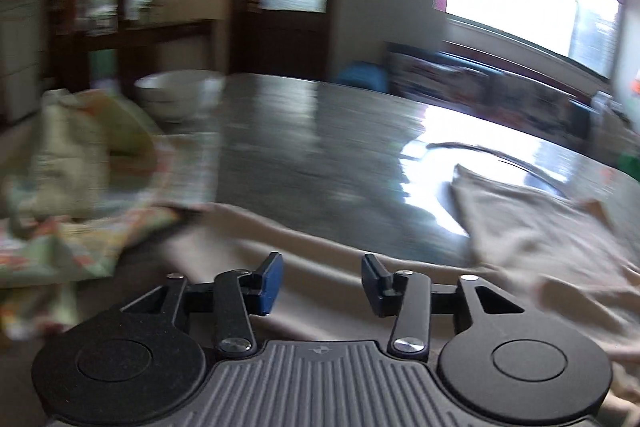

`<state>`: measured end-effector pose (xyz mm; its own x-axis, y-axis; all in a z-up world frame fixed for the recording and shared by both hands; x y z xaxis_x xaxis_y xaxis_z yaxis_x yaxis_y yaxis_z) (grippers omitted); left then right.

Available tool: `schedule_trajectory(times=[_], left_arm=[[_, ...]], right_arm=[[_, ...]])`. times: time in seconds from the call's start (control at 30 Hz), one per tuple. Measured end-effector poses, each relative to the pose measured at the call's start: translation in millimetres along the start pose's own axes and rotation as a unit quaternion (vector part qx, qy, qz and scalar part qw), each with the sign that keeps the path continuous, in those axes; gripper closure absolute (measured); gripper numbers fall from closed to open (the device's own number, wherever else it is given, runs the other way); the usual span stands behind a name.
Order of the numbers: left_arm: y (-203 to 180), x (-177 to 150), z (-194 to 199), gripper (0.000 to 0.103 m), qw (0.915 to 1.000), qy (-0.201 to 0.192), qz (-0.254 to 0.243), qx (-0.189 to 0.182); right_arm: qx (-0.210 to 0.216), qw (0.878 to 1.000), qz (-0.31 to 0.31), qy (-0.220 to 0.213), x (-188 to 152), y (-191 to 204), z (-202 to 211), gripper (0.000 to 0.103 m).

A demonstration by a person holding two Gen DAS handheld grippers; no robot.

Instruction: Fold clothes

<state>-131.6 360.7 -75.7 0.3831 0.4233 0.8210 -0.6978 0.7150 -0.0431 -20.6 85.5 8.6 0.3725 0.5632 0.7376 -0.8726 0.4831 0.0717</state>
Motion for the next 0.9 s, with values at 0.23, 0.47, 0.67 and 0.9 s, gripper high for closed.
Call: schedule_trajectory(times=[0.23,0.47,0.67,0.9], left_arm=[[52,0,-19,0.049,0.995,0.013,0.049,0.085],[57,-3,-32,0.06,0.9939,0.017,0.053,0.095],[59,4,-33,0.094,0.9942,0.007,0.078,0.073],[28,33,0,0.097,0.9939,-0.031,0.105,-0.013]], right_arm=[[0.009,1.0,0.007,0.0,2,9,-1,0.04],[0.006,1.0,0.003,0.006,-1,8,-1,0.04],[0.001,1.0,0.001,0.001,0,7,4,0.04],[-0.009,1.0,-0.007,-0.015,4,4,16,0.04]])
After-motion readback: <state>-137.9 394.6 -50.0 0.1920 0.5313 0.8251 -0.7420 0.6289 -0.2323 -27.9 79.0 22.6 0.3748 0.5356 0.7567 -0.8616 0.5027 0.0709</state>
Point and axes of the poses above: each gripper's, at about its wrist camera, not at the fingertips, and z roughly against the way its jaws point, y to its left, x to its top, the point moved 10 cm from there along -z, roughly the way its jaws point, and after that the axes turned 5 degrees about x, right-handed, at the moved point
